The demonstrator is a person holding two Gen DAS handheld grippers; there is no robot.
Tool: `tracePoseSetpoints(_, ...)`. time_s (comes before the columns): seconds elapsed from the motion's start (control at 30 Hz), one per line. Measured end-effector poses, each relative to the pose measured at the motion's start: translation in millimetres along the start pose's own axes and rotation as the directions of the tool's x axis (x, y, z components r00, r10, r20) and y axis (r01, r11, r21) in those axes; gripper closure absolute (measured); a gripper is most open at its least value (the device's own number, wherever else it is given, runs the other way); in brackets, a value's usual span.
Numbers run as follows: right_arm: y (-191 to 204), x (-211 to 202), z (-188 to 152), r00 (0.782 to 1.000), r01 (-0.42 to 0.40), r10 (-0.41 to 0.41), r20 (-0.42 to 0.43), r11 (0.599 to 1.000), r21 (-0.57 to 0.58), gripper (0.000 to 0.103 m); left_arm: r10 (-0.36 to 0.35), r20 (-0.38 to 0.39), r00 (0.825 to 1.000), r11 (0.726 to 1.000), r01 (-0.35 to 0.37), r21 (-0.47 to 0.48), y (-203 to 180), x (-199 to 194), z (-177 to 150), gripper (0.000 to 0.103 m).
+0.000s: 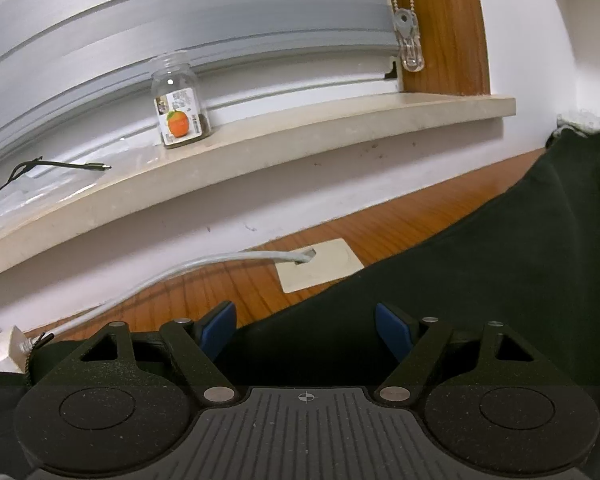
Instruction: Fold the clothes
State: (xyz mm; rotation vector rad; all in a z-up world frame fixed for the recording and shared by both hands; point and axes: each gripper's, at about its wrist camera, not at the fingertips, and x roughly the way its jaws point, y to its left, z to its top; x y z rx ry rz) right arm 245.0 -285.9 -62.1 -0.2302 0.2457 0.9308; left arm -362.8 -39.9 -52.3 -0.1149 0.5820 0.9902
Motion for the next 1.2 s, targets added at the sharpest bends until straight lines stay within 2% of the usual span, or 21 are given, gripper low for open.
tracePoseSetpoints(0.1, 3.0, -6.2, 19.3, 0.994, 0.040, -0.035, 0.104, 0.998, -0.050, 0.089, 0.000, 0.001, 1.000, 1.000, 0.000, -0.015, 2.5, -0.1, 0.0, 0.023)
tracePoseSetpoints(0.13, 3.9, 0.7, 19.5, 0.997, 0.044, -0.039, 0.074, 0.996, -0.072, 0.088, -0.001, -0.001, 1.000, 1.000, 0.001, -0.014, 2.5, 0.3, 0.1, 0.023)
tracePoseSetpoints(0.17, 4.6, 14.7, 14.9, 0.999, 0.039, -0.040, -0.008, 0.994, -0.097, 0.087, -0.001, -0.003, 1.000, 1.000, 0.001, -0.014, 2.5, 0.7, 0.2, 0.023)
tracePoseSetpoints(0.23, 5.1, 38.4, 3.5, 0.987, 0.033, -0.054, -0.150, 0.989, -0.141, 0.080, 0.001, -0.007, 1.000, 1.000, -0.001, -0.006, 1.3, 1.4, 0.3, 0.021)
tracePoseSetpoints(0.27, 2.7, 43.9, -4.2, 0.979, 0.043, -0.070, -0.190, 0.989, -0.144, 0.072, 0.001, -0.008, 1.000, 1.000, -0.001, -0.003, 0.7, 1.4, 0.2, 0.020)
tracePoseSetpoints(0.3, -1.5, 44.9, -9.5, 0.975, 0.063, -0.089, -0.204, 0.989, -0.132, 0.071, 0.001, -0.009, 1.000, 1.000, -0.001, 0.001, 0.2, 1.7, 0.1, 0.018)
tracePoseSetpoints(0.33, -6.4, 43.4, -13.5, 0.973, 0.091, -0.113, -0.200, 0.989, -0.115, 0.067, -0.001, -0.011, 1.000, 1.000, 0.001, 0.004, -0.4, 2.1, 0.2, 0.014)
tracePoseSetpoints(0.37, -10.6, 41.0, -15.2, 0.972, 0.109, -0.127, -0.196, 0.989, -0.096, 0.059, -0.003, -0.013, 1.000, 1.000, 0.003, 0.006, -0.5, 2.5, 0.0, 0.013)
tracePoseSetpoints(0.43, -14.8, 34.9, -14.8, 0.974, 0.126, -0.135, -0.179, 0.990, -0.062, 0.056, -0.003, -0.020, 1.000, 1.000, 0.003, 0.010, -1.1, 3.6, 0.2, 0.013)
tracePoseSetpoints(0.57, 9.6, 16.8, -7.9, 0.987, 0.094, -0.108, -0.120, 0.989, -0.116, 0.051, 0.001, -0.022, 1.000, 1.000, -0.001, 0.013, -1.7, 4.1, 0.2, 0.013)
tracePoseSetpoints(0.63, 25.5, 12.0, -6.9, 0.992, 0.043, -0.056, -0.110, 0.992, -0.119, 0.048, 0.004, -0.024, 1.000, 1.000, -0.003, 0.013, -2.0, 4.1, 0.2, 0.013)
tracePoseSetpoints(0.7, 42.6, 9.3, -10.3, 0.986, -0.092, 0.078, -0.146, 0.991, -0.094, 0.045, 0.006, -0.028, 1.000, 1.000, -0.006, 0.018, -2.5, 4.9, 0.3, 0.013)
tracePoseSetpoints(0.77, 60.4, 7.4, -17.8, 0.953, -0.243, 0.229, -0.197, 0.968, -0.054, 0.045, 0.010, -0.033, 0.999, 1.000, -0.009, 0.024, -3.5, 5.9, 0.4, 0.013)
tracePoseSetpoints(0.87, 87.1, 0.8, -27.3, 0.910, -0.361, 0.344, -0.232, 0.932, -0.038, 0.045, 0.017, -0.044, 0.999, 0.999, -0.016, 0.038, -5.7, 7.9, 0.5, 0.013)
tracePoseSetpoints(0.97, 102.5, -3.6, -32.7, 0.886, -0.411, 0.385, -0.258, 0.910, -0.056, 0.044, 0.031, -0.056, 0.998, 0.998, -0.028, 0.058, -9.2, 10.3, 0.2, 0.013)
tracePoseSetpoints(1.1, 110.0, 3.5, -42.5, 0.879, -0.427, 0.389, -0.277, 0.900, -0.090, 0.035, 0.027, -0.056, 0.998, 0.996, -0.022, 0.082, -6.2, 4.2, 0.1, 0.013)
tracePoseSetpoints(1.2, 104.5, 8.2, -44.1, 0.867, -0.438, 0.410, -0.284, 0.898, -0.042, 0.032, 0.081, -0.006, 0.997, 0.987, -0.079, 0.140, 11.0, -18.8, -2.0, 0.013)
